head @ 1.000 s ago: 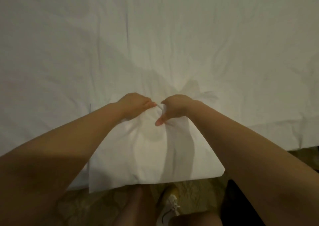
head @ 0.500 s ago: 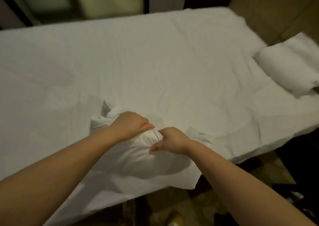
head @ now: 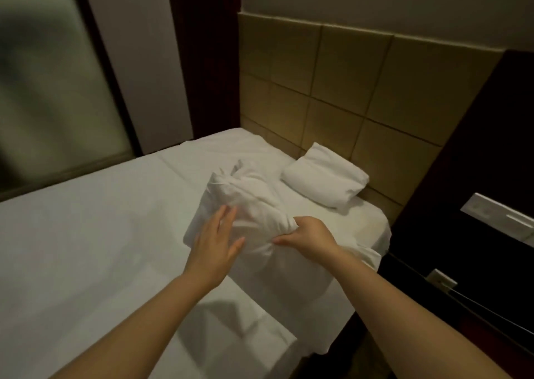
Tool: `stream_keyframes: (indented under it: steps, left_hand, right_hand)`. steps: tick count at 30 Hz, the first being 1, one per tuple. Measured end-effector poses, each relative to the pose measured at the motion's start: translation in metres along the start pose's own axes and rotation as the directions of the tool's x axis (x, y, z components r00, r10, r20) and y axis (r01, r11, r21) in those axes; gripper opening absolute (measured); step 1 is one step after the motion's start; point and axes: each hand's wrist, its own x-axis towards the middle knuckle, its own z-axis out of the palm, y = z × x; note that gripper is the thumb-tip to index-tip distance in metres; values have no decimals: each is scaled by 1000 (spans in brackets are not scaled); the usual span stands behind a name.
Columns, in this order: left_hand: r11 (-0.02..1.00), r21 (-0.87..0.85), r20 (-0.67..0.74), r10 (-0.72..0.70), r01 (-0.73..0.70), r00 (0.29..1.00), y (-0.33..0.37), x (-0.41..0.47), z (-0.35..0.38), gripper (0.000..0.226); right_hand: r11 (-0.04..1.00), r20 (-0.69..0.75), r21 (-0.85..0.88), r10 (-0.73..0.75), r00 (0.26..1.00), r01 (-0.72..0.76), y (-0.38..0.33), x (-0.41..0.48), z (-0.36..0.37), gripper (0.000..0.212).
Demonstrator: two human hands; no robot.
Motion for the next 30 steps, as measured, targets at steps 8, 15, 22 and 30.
stream_keyframes:
  steps: [8,15,22,30]
  left_hand:
    - [953,-201,208,-183,225,961,3,118,61,77]
    - [365,-683,517,-371,632,772,11,176,108,112]
    - [788,-388,381,-335,478,862,-20,223,182,73]
    - [818,-134,589,-388,560,709,-17,300,305,64]
  right_hand:
    - [985,-56,96,151,987,-145,39,90,-75,46]
    - [884,38,391,264,964,-258,65,162,-93,30]
    - [920,20,-26,391,920,-390,157,314,-46,70]
    - [842,15,-476,297,955,-255,274,407,-4,63]
